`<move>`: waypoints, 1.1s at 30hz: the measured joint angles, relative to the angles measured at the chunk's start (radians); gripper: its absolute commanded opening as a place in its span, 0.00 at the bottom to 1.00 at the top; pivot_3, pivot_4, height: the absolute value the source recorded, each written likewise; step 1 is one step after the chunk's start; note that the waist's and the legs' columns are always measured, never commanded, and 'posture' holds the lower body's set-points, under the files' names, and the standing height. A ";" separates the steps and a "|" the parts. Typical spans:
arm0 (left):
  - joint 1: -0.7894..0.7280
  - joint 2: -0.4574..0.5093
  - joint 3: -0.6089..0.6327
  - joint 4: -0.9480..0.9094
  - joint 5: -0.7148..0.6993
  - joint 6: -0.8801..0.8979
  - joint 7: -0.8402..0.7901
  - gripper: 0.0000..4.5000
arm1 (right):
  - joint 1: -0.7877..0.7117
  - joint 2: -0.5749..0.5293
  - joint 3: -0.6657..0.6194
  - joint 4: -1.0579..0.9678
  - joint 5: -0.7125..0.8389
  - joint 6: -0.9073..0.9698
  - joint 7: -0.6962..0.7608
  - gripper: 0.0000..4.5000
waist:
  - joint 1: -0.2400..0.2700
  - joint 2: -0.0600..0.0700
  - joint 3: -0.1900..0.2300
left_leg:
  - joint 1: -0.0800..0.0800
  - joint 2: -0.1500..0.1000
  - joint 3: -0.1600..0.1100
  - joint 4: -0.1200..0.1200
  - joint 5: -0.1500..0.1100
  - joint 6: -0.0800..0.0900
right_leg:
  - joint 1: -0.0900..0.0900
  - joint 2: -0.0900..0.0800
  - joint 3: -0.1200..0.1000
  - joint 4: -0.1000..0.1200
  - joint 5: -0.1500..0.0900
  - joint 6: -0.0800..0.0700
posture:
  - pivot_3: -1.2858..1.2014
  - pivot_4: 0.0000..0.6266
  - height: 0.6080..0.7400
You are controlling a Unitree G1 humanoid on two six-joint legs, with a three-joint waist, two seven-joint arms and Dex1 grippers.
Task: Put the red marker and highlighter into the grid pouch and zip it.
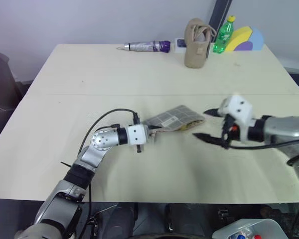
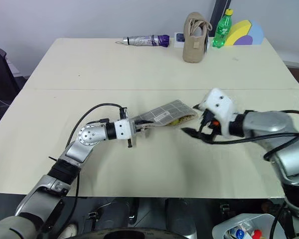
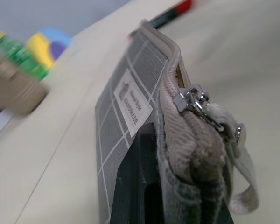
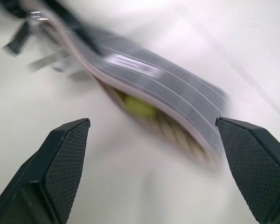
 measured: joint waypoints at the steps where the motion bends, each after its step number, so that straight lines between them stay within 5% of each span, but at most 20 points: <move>1: 0.002 -0.009 0.010 -0.005 -0.005 0.029 0.020 0.00 | 0.022 -0.009 -0.012 0.034 -0.012 -0.007 -0.008 0.99 | 0.000 0.000 0.000 | 0.000 0.000 0.000 0.000 0.000 0.000 | 0.000 0.000 0.000 0.000 0.000 0.000 | 0.52 0.24 1.00; 13: 0.029 -0.078 0.068 -0.082 -0.011 0.208 0.155 0.00 | -0.011 0.150 -0.050 0.563 -0.215 -0.079 -0.339 0.99 | -0.004 0.001 0.000 | 0.001 0.000 0.002 0.000 0.000 0.000 | 0.000 0.000 0.002 0.002 0.000 0.000 | 0.52 0.24 1.00; 16: 0.033 -0.080 0.067 -0.090 -0.011 0.219 0.157 0.00 | -0.037 0.179 -0.090 0.617 -0.205 -0.074 -0.367 0.80 | -0.002 0.001 0.000 | 0.002 0.000 0.002 0.000 0.000 0.000 | 0.000 0.000 0.002 0.002 0.000 0.000 | 0.52 0.24 1.00; 22: 0.032 -0.079 0.068 -0.095 -0.014 0.223 0.157 0.00 | -0.036 0.199 -0.108 0.615 -0.166 -0.060 -0.363 0.10 | -0.002 0.001 -0.001 | 0.002 0.000 0.002 0.000 0.000 0.000 | 0.000 0.000 0.002 0.002 0.000 0.000 | 0.52 0.24 1.00; 33: 0.029 -0.079 0.068 -0.094 -0.016 0.221 0.130 0.00 | 0.010 0.078 -0.026 0.213 -0.127 -0.110 -0.187 0.08 | -0.002 0.001 0.000 | 0.001 0.000 0.002 0.000 0.000 0.000 | 0.000 0.000 0.001 0.001 0.000 0.000 | 0.52 0.24 1.00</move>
